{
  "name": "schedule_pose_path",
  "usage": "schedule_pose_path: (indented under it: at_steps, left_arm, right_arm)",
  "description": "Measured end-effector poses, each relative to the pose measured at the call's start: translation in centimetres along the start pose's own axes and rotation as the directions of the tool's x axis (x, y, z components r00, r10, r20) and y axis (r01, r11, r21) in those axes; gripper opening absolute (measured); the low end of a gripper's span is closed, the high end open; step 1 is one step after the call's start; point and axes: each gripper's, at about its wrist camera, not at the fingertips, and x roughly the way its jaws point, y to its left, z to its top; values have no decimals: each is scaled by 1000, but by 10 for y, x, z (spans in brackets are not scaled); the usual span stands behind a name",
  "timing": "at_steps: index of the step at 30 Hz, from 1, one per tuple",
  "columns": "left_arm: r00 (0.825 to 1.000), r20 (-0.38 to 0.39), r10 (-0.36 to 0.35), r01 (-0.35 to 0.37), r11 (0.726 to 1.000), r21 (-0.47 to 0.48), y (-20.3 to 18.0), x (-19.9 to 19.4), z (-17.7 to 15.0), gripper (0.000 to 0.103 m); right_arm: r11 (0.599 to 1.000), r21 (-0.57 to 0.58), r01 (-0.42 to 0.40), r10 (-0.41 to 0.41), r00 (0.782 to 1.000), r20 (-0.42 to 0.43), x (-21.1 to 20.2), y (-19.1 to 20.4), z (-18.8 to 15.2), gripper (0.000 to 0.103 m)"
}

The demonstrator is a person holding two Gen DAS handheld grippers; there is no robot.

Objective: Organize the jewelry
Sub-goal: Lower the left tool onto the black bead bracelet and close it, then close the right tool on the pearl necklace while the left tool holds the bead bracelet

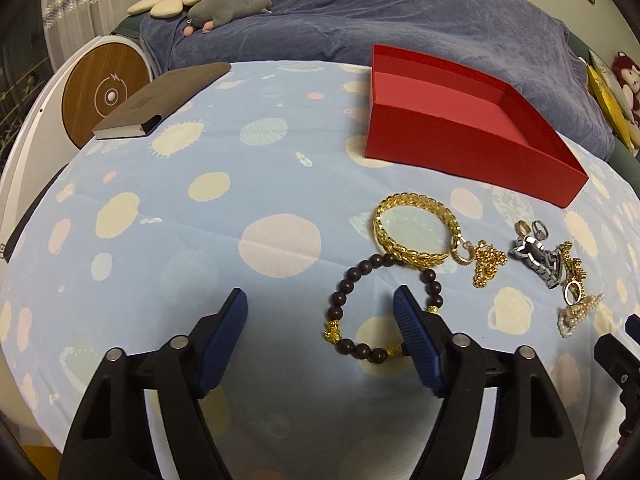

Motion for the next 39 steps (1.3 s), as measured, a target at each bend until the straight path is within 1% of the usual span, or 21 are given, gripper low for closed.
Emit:
schedule_pose_path:
  at_steps: [1, 2, 6, 7, 8, 10, 11, 12, 13, 19, 23, 24, 25, 27, 28, 31, 33, 36, 39]
  left_arm:
    - [1000, 23, 19, -19, 1000, 16, -2, -1, -1, 64]
    - [999, 28, 23, -24, 999, 33, -4, -1, -1, 62]
    - [999, 40, 6, -8, 999, 44, -6, -3, -2, 49]
    - [999, 44, 4, -6, 999, 49, -7, -3, -2, 42]
    - [999, 47, -1, -1, 998, 55, -8, -3, -1, 38]
    - [999, 49, -10, 6, 998, 67, -10, -4, -1, 20]
    - [999, 50, -10, 7, 998, 69, -10, -4, -1, 17]
    - [999, 48, -14, 11, 998, 68, -9, -4, 0, 10]
    - [999, 44, -21, 18, 998, 66, -9, -4, 0, 8]
    - [999, 31, -42, 41, 998, 50, -6, -12, 1, 5]
    - [997, 56, -62, 60, 997, 42, -5, -28, 1, 5]
    - [996, 60, -70, 68, 997, 39, -5, -32, 1, 5]
    - [995, 63, -79, 77, 996, 35, -5, -36, 2, 5]
    - [993, 72, -97, 95, 995, 33, -5, -43, 2, 5]
    - [992, 78, -101, 99, 995, 34, -5, -46, 3, 5]
    - [988, 88, -126, 124, 992, 29, -3, -55, 5, 5]
    - [985, 98, -140, 138, 990, 25, -2, -61, 6, 5]
    - [984, 108, -145, 143, 989, 24, -1, -67, 7, 5]
    - [984, 100, -147, 146, 989, 21, -1, -67, 6, 5]
  right_arm:
    - [1000, 0, 0, 0, 1000, -4, 1, 0, 0, 98]
    - [1000, -1, 0, 0, 1000, -6, 2, 0, -1, 98]
    - [1000, -7, 0, 0, 1000, -10, 5, 2, 0, 98]
    - [1000, -6, -3, 2, 1000, -11, 6, 2, 0, 98]
    - [1000, -6, -4, 4, 1000, -13, 6, 2, 0, 98]
    - [1000, -11, -2, 2, 1000, -15, 7, 3, 0, 98]
    - [1000, -12, -3, 3, 1000, -17, 8, 4, -1, 98]
    - [1000, -13, -4, 4, 1000, -19, 8, 4, -1, 98]
    - [1000, -13, -6, 6, 1000, -20, 8, 5, -1, 98]
    - [1000, -13, -21, 21, 1000, -18, 7, 6, 0, 98]
    - [999, -14, -50, 50, 999, -17, 6, 9, -1, 98]
    - [998, -14, -59, 58, 998, -20, 6, 9, -1, 95]
    - [998, -15, -67, 66, 997, -25, 8, 10, -1, 89]
    - [997, -15, -74, 73, 997, -39, 12, 12, -1, 81]
    - [997, -12, -76, 75, 996, -45, 14, 12, -1, 79]
    - [998, -2, -64, 64, 997, -44, 18, 11, 2, 79]
    - [998, 5, -67, 68, 997, -43, 21, 9, 4, 73]
    - [997, 6, -82, 82, 996, -41, 24, 11, 6, 72]
    - [997, -22, -81, 80, 996, -36, 27, 19, 8, 71]
